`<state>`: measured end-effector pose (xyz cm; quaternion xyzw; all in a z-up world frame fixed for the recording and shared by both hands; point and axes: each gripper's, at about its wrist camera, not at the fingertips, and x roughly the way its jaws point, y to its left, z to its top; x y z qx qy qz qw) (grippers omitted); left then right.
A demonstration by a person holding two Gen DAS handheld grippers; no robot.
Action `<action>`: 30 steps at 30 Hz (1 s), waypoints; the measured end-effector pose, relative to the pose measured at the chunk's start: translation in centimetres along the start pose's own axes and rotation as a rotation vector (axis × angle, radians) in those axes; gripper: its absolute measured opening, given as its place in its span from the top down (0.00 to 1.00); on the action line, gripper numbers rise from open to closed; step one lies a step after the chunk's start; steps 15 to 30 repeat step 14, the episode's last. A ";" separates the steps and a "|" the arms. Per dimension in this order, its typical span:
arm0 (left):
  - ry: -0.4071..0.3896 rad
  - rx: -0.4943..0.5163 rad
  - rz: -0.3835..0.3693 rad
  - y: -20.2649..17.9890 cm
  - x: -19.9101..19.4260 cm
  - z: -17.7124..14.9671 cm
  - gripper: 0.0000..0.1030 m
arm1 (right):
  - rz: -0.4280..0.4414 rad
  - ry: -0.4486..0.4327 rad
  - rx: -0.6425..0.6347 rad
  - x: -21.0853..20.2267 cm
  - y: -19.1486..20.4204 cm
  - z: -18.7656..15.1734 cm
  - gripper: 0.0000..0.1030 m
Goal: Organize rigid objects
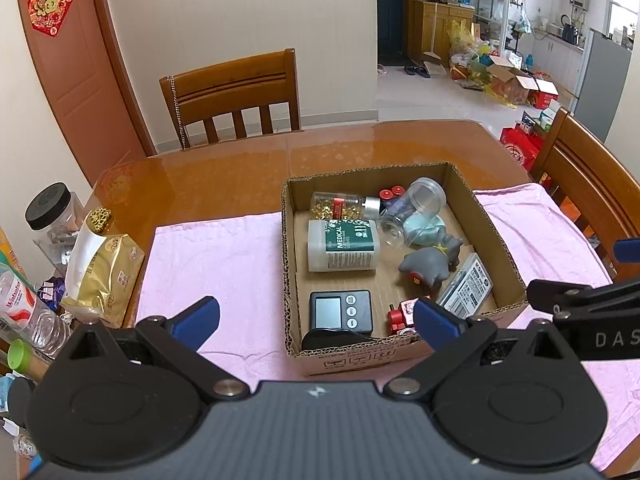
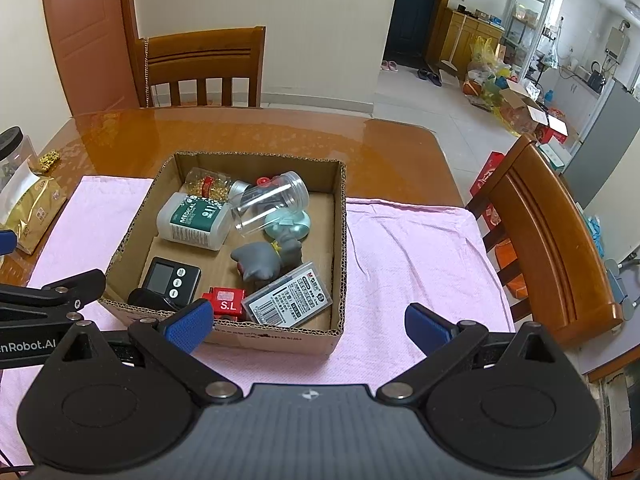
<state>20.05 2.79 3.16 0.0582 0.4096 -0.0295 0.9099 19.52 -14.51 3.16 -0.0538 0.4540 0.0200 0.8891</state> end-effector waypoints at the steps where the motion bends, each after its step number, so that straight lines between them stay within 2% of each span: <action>1: 0.000 0.001 0.001 -0.1 0.0 0.0 0.01 | 0.000 0.000 0.000 0.0 0.0 0.0 0.00; 30: -0.002 0.009 0.008 -0.3 -0.3 0.0 0.01 | 0.006 -0.005 0.006 -0.1 -0.3 -0.1 0.00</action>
